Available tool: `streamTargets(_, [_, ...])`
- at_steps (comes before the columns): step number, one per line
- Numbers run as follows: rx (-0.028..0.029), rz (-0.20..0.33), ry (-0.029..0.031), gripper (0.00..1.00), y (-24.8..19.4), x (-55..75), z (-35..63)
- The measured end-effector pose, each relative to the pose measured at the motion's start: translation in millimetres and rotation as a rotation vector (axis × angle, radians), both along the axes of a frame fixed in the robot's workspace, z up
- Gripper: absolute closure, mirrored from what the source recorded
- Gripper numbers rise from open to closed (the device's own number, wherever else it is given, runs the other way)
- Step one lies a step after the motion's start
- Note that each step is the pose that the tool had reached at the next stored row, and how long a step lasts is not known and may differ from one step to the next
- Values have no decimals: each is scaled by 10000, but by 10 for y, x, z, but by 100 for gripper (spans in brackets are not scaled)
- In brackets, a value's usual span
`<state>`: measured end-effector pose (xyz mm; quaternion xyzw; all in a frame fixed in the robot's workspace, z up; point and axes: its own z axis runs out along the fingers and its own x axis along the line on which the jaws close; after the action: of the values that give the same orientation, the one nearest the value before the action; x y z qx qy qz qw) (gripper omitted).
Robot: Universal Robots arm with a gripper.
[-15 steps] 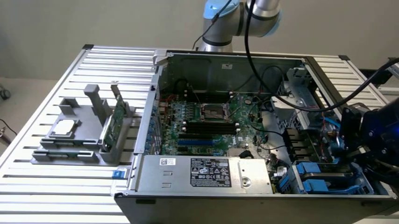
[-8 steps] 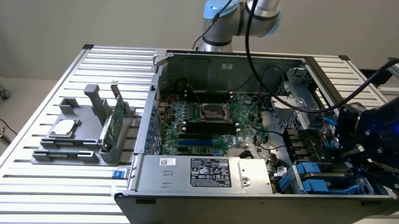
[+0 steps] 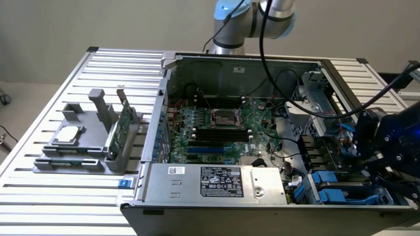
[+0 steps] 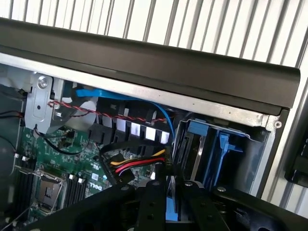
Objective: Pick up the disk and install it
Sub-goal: 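Insert the first disk wire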
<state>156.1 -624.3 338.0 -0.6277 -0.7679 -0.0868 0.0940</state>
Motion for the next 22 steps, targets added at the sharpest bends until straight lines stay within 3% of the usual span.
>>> streamTargets(5, [-250,-308,176,83,-1,8,-1])
streamTargets(9, [-470,-502,246,83,-1,33,-2])
streamTargets(11, [-546,-589,276,83,-1,42,-2])
streamTargets(14, [-633,-667,328,83,4,46,0])
streamTargets(16, [-663,-701,352,83,17,49,-1])
streamTargets(22, [-683,-873,366,83,55,97,-11])
